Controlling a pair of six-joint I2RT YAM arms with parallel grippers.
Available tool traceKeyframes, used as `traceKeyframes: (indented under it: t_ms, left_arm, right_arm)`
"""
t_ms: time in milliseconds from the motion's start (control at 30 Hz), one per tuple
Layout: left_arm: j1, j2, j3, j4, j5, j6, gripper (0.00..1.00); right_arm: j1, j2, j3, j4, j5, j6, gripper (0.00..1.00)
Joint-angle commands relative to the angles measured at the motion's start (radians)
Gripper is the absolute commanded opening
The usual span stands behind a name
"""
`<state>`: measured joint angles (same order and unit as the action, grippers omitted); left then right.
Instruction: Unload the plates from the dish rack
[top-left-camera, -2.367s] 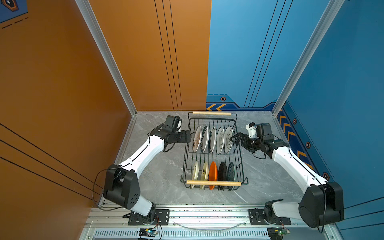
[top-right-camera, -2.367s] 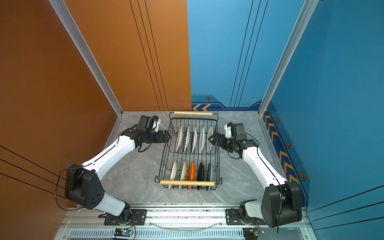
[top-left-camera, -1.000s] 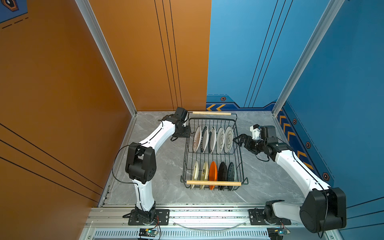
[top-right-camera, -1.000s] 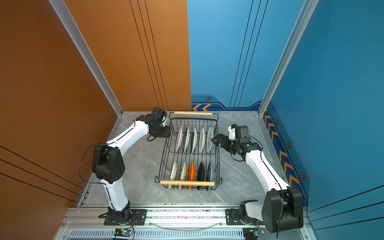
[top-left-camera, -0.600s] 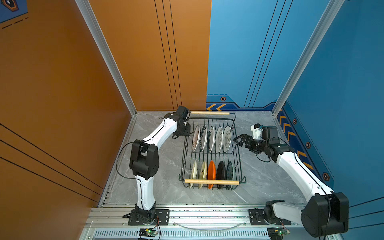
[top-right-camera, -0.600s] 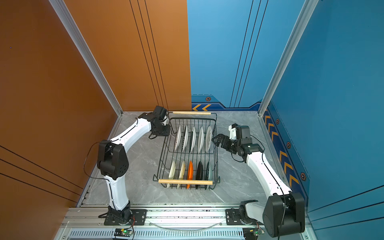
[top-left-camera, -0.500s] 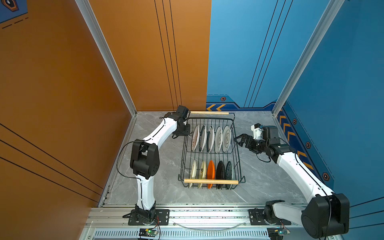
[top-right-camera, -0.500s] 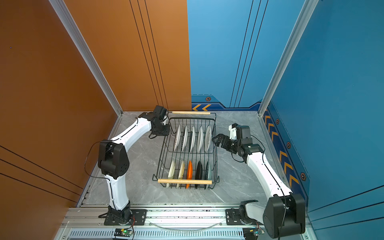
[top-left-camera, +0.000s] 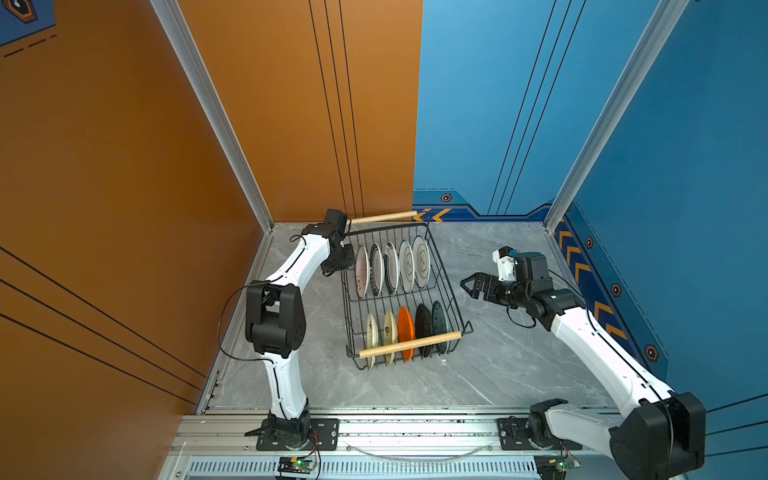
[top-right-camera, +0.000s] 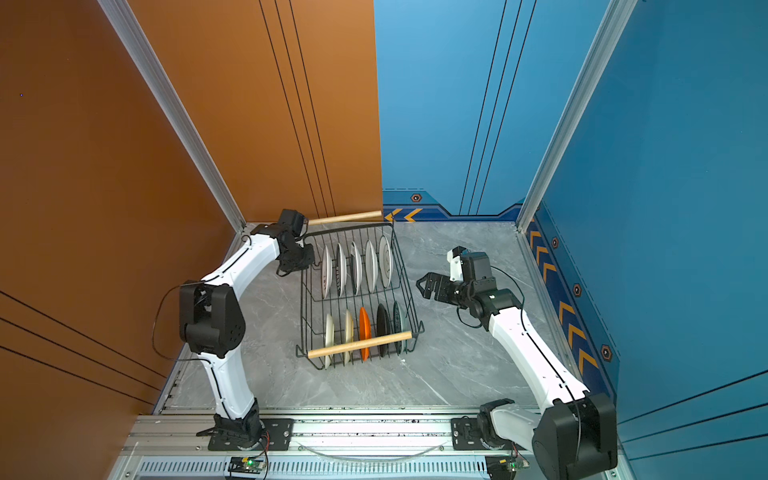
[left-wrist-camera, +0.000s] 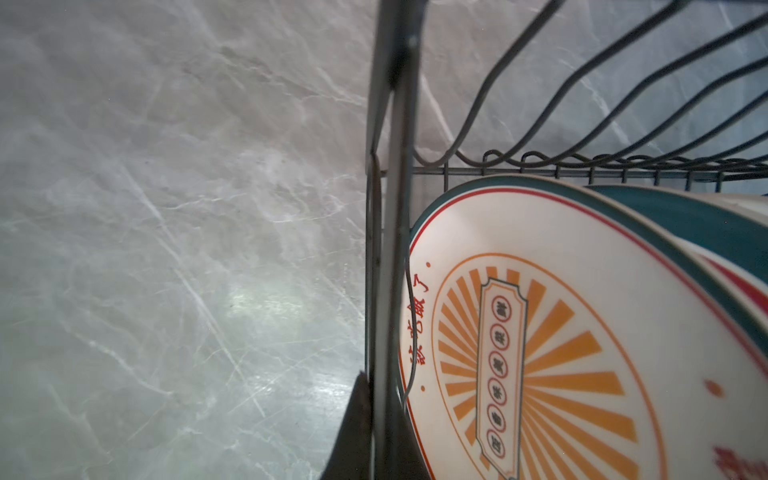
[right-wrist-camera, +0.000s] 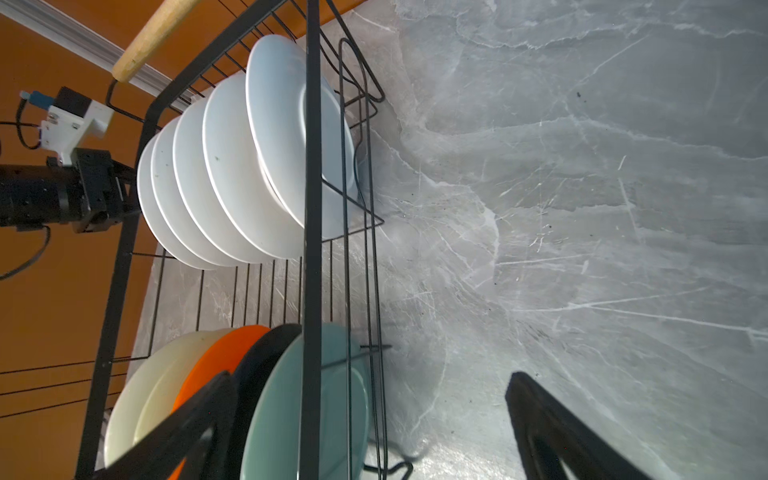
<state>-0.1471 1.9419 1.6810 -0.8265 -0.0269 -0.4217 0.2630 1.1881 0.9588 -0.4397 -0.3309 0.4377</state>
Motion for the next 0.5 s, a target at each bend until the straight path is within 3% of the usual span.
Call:
traceKeyframes:
  t_ms: [0,167,467]
  left_arm:
    - [0.069,-0.045,-0.083,0.002,-0.047,-0.075,0.07]
    - [0.146,-0.132,-0.214,0.082,-0.025,-0.135,0.01]
    - [0.231,-0.290,-0.414,0.193,0.017,-0.219,0.07]
  right_arm:
    - [0.069,-0.028,0.058,-0.081,0.173,-0.066,1.00]
    - [0.201,-0.043,0.111,-0.153,0.447,-0.088,1.00]
    - [0.326,-0.044,0.184,-0.218,0.675,-0.031,1.00]
